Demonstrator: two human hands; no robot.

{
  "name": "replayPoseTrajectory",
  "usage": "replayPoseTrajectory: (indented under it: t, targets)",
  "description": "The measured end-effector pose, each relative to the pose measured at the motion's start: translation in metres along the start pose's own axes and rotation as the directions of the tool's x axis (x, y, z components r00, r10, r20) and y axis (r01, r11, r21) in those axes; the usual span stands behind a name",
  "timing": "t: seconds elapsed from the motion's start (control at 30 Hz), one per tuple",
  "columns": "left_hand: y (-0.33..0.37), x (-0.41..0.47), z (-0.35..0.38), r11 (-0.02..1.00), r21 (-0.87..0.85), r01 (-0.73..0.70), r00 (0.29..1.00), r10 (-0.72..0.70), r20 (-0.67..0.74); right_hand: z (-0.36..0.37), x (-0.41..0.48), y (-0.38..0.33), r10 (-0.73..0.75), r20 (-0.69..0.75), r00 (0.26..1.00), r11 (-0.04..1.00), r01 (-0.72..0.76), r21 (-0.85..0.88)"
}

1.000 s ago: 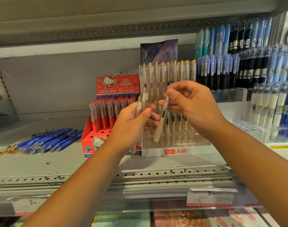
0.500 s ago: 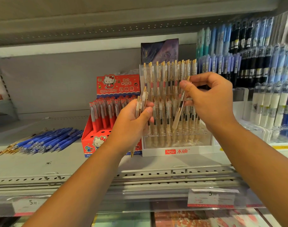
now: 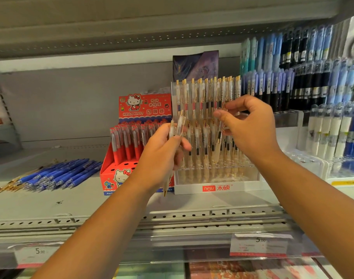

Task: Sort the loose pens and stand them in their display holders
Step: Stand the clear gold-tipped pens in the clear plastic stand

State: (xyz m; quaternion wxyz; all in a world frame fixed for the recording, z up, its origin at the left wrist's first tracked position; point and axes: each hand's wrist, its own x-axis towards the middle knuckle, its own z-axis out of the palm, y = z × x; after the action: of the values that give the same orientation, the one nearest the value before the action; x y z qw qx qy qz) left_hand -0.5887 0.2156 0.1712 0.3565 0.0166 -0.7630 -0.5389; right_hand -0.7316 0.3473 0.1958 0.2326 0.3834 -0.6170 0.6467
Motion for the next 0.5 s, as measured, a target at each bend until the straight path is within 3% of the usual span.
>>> replayPoseTrajectory:
  t: [0.17, 0.5]
  targets:
    - [0.002, -0.001, 0.002, 0.996, -0.069, -0.048, 0.998, 0.051, 0.04, 0.002, -0.001, 0.003, 0.021, 0.039, 0.999, 1.0, -0.022, 0.016]
    - [0.0, 0.001, 0.001, 0.992, -0.123, -0.039, 0.999, 0.04, 0.011, 0.006, -0.004, 0.012, 0.059, 0.17, 0.984, 0.964, -0.012, -0.266]
